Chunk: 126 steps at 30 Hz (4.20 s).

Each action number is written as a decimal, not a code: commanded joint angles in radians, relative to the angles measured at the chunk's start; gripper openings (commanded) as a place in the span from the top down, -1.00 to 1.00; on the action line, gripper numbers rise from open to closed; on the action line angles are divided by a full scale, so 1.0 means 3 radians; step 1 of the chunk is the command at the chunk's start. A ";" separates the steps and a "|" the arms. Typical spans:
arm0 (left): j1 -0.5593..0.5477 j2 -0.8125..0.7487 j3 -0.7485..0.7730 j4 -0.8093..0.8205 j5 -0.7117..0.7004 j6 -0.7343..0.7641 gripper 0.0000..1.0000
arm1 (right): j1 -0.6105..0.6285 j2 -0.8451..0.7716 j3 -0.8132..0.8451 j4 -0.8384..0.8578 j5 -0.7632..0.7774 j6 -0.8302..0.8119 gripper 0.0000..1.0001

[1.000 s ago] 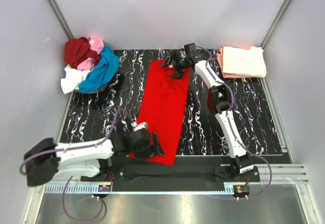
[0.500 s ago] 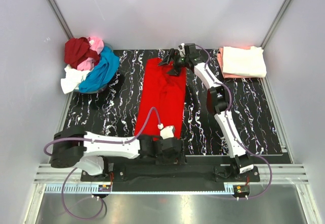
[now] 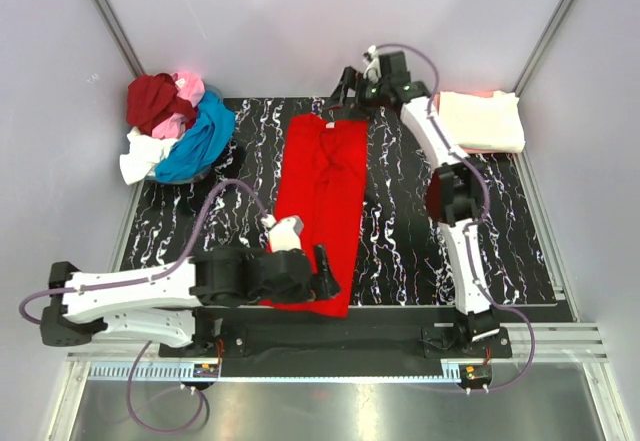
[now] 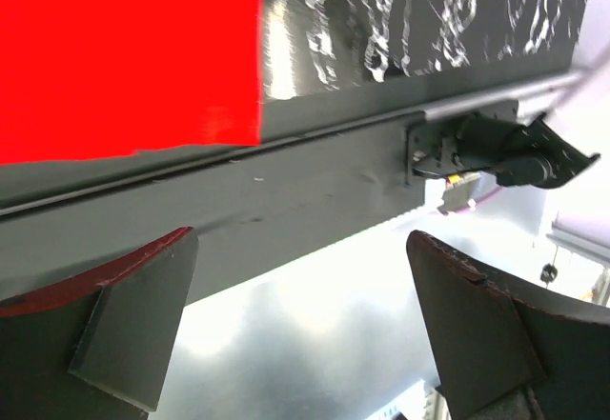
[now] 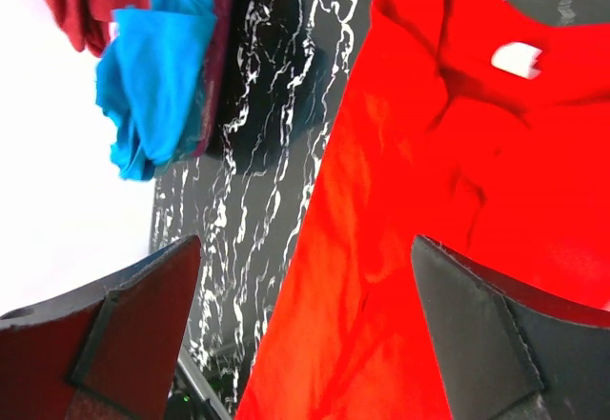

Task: Fold and stack the t-shirts
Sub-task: Fold the tshirt

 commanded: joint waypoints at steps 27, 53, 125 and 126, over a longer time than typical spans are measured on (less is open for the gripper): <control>0.2325 -0.0827 -0.1153 0.0066 0.0363 0.1357 -0.97 | 0.2380 -0.4762 -0.6316 0.0283 0.1755 0.1959 -0.28; 0.2351 -0.1088 -0.1536 0.0265 0.0512 0.1265 -0.97 | 0.2744 -0.3738 -0.6055 0.0847 0.2016 0.2148 0.61; -0.0001 -0.0223 -0.1506 0.0772 -0.0097 -0.0484 1.00 | 0.2739 -0.4905 -0.6061 -0.0626 0.2532 0.1950 1.00; -0.0001 -0.0264 -0.1460 0.0670 -0.0112 -0.0478 1.00 | 0.2739 -0.4869 -0.6020 -0.0642 0.2568 0.1934 1.00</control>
